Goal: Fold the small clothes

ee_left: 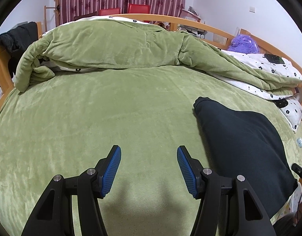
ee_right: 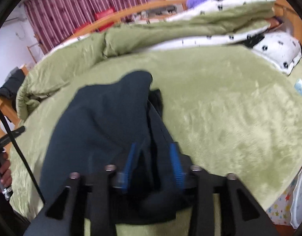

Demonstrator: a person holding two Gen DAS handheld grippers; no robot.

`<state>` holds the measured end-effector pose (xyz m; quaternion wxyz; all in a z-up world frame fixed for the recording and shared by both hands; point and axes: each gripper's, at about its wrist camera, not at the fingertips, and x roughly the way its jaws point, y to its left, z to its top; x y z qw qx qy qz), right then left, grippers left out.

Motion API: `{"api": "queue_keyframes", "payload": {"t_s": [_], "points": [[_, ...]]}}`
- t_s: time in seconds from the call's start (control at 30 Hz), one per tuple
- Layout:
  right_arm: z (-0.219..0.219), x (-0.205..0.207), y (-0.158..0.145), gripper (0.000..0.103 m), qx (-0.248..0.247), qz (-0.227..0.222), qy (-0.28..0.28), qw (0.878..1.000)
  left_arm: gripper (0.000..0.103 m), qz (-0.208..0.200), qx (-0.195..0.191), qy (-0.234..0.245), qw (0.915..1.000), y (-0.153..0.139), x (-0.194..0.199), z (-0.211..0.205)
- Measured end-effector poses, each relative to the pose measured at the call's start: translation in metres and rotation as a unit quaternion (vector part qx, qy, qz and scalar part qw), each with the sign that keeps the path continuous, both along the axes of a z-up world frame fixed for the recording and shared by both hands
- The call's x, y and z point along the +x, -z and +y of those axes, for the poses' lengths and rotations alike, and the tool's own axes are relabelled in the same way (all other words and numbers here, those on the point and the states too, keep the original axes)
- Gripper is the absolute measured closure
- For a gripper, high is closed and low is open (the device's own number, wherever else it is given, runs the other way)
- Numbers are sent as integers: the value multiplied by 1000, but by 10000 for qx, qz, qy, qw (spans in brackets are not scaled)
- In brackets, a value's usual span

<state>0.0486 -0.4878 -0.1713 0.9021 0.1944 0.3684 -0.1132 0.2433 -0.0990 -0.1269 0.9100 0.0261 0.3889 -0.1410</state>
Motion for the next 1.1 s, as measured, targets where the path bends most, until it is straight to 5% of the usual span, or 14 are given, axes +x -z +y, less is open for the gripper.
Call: {"api": "queue_keyframes", "payload": {"t_s": [0.17, 0.33, 0.43, 0.53, 0.63, 0.77, 0.9, 1.0, 1.1], "points": [[17, 0, 8, 56, -274, 276, -339, 9987, 46, 22, -27, 59, 10000, 1, -2, -4], [22, 6, 29, 97, -448, 552, -488, 9963, 46, -91, 46, 133, 9999, -2, -10, -8], [6, -1, 23, 100, -463, 445, -100, 9979, 46, -142, 49, 150, 9998, -5, -15, -7], [-2, 2, 38, 102, -409, 846, 88, 9955, 46, -122, 22, 164, 9998, -4, -16, -6], [3, 2, 35, 102, -645, 929, 82, 9936, 46, -101, 9, 177, 9998, -5, -16, -6], [7, -4, 10, 99, -650, 441, 117, 9968, 46, -138, -39, 224, 9996, -8, -18, -9], [15, 1, 2, 56, -629, 197, -49, 9978, 46, -182, -35, 282, 9994, -11, -24, -13], [24, 13, 17, 58, -844, 494, -162, 9951, 46, -200, -48, 308, 9993, -14, -28, -16], [20, 24, 39, 73, -828, 1078, -18, 9907, 46, -145, -172, 283, 9993, -18, -36, -16]]}}
